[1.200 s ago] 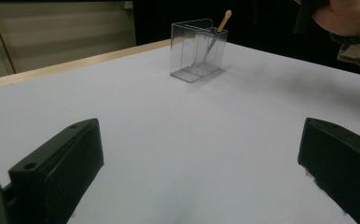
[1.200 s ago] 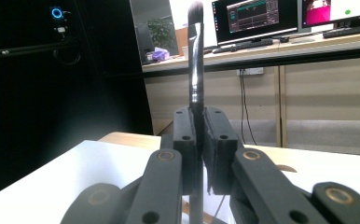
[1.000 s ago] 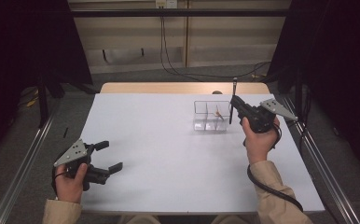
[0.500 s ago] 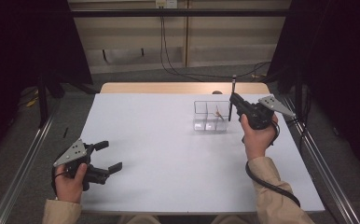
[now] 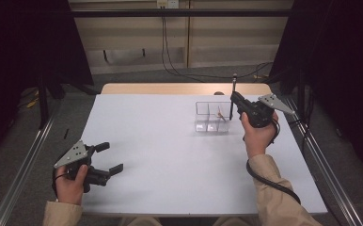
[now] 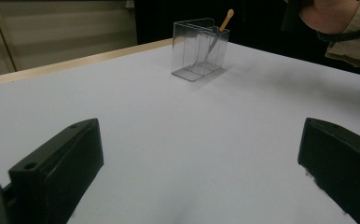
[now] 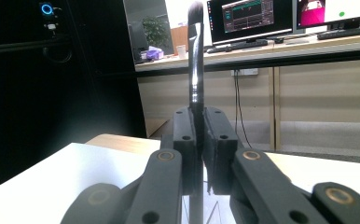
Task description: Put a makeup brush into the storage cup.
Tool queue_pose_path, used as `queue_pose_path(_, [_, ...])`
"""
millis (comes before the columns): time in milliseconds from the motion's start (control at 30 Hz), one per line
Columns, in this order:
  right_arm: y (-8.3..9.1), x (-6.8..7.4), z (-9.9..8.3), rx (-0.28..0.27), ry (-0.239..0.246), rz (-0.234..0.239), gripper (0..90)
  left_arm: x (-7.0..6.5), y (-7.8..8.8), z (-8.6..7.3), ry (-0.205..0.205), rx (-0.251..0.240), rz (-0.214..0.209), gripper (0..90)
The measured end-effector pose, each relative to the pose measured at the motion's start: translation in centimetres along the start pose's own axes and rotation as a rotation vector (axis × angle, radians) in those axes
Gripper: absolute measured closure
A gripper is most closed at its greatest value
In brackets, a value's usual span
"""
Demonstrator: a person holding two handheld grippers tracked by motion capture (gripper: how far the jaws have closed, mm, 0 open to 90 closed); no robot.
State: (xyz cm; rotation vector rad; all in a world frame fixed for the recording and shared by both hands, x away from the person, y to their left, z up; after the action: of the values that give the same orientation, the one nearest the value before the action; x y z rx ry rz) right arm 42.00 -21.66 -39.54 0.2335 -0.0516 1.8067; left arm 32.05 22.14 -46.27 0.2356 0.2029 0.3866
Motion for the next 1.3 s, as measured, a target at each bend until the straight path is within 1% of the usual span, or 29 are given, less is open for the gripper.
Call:
queue_pose_path(267, [-0.5,-0.1,0.1,-0.001,0.007,-0.006,84.6,0.0,0.0,0.0,0.002,0.0,0.001,0.0])
queue_pose_path(767, [-1.2,-0.7,0.2,-0.003,0.006,-0.021,84.6,0.1,0.1,0.0,-0.001,0.0,0.003,0.0])
queue_pose_path(1167, [-1.8,-0.9,0.2,0.001,0.016,-0.026,84.6,0.1,0.1,0.0,-0.001,-0.002,0.002,0.0])
queue_pose_path(1300, [-1.9,-1.0,0.1,0.003,0.016,-0.019,84.6,0.1,0.1,0.0,-0.001,0.0,0.002,0.0])
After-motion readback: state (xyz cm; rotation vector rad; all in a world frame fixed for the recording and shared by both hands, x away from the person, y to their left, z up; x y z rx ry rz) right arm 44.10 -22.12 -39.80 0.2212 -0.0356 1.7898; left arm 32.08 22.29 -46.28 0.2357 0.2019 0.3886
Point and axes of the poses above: each handheld gripper's, and its own axes: y roughly backward along the jaws, z roughly out of its top, x roughly to its left, the point moved 7 cm from there along -y, roughly forward along the jaws, and after that the axes turned 9 degrees about -z, right-handed, at the moved point
